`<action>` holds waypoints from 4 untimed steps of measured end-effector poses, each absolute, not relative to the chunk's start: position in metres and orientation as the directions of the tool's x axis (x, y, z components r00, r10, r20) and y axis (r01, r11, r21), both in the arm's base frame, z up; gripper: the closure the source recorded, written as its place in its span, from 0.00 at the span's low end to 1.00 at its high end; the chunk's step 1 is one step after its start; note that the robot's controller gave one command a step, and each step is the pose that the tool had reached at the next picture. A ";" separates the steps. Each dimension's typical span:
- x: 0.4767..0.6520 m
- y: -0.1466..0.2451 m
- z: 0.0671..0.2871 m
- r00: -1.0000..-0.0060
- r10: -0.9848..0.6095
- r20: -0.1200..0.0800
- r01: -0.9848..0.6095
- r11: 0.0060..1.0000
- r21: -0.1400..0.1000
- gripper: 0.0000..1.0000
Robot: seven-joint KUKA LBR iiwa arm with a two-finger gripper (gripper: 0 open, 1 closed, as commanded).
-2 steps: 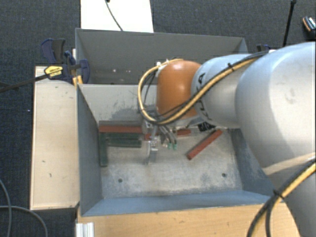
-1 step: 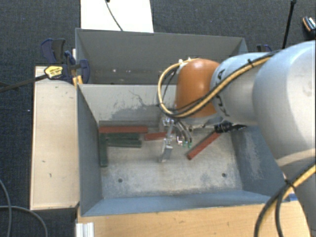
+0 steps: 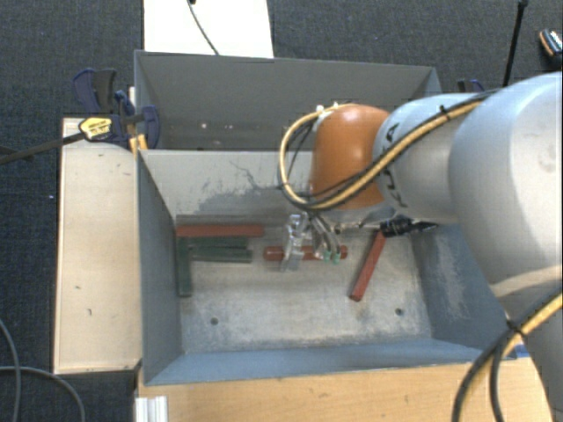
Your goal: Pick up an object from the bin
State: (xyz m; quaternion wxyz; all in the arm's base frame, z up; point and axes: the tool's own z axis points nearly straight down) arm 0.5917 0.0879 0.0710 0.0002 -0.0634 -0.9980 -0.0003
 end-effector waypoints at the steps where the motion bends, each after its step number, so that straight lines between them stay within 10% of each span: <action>1: 0.592 0.088 0.071 -0.992 0.127 0.001 0.127 0.992 0.001 0.00; 2: 0.592 0.088 0.071 -0.992 0.129 0.001 0.129 0.992 0.001 1.00; 3: 0.572 0.100 0.216 -0.983 0.183 -0.009 0.183 0.983 0.005 1.00; 4: 0.545 0.124 0.217 -0.995 0.098 0.000 0.098 0.995 0.001 1.00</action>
Offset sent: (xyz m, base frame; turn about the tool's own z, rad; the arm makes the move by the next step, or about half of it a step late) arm 0.0000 0.0000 0.0000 0.0000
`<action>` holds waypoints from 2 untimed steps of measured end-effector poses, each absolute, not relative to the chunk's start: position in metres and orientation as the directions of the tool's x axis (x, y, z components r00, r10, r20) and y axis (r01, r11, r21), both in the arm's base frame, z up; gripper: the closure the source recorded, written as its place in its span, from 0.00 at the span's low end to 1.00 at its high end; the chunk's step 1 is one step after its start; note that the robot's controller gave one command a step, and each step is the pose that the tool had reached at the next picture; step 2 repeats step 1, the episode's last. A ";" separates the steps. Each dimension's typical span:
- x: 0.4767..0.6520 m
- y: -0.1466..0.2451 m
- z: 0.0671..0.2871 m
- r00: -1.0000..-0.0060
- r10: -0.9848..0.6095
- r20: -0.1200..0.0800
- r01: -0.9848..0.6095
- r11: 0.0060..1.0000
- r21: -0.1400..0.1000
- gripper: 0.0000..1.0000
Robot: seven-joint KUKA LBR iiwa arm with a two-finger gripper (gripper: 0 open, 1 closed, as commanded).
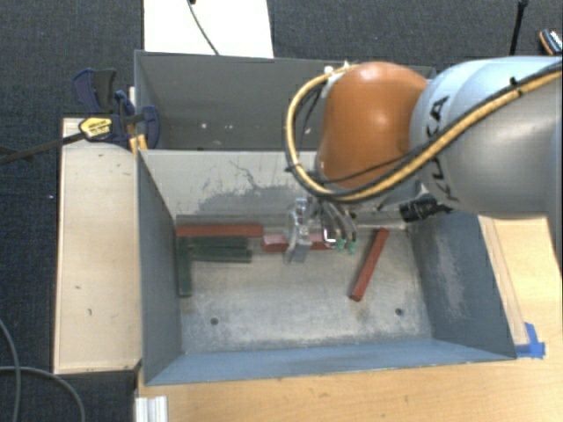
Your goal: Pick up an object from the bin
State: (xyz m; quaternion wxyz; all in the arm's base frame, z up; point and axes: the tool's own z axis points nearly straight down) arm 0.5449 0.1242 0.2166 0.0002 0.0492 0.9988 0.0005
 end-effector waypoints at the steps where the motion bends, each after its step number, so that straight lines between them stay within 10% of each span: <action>1: 0.576 0.142 0.231 -0.990 -0.142 -0.007 -0.142 0.990 0.001 1.00; 2: 0.576 0.142 0.231 -0.990 -0.142 -0.007 -0.142 0.990 0.001 1.00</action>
Offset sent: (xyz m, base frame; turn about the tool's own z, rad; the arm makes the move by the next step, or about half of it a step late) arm 0.0297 0.0169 0.0128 -0.2407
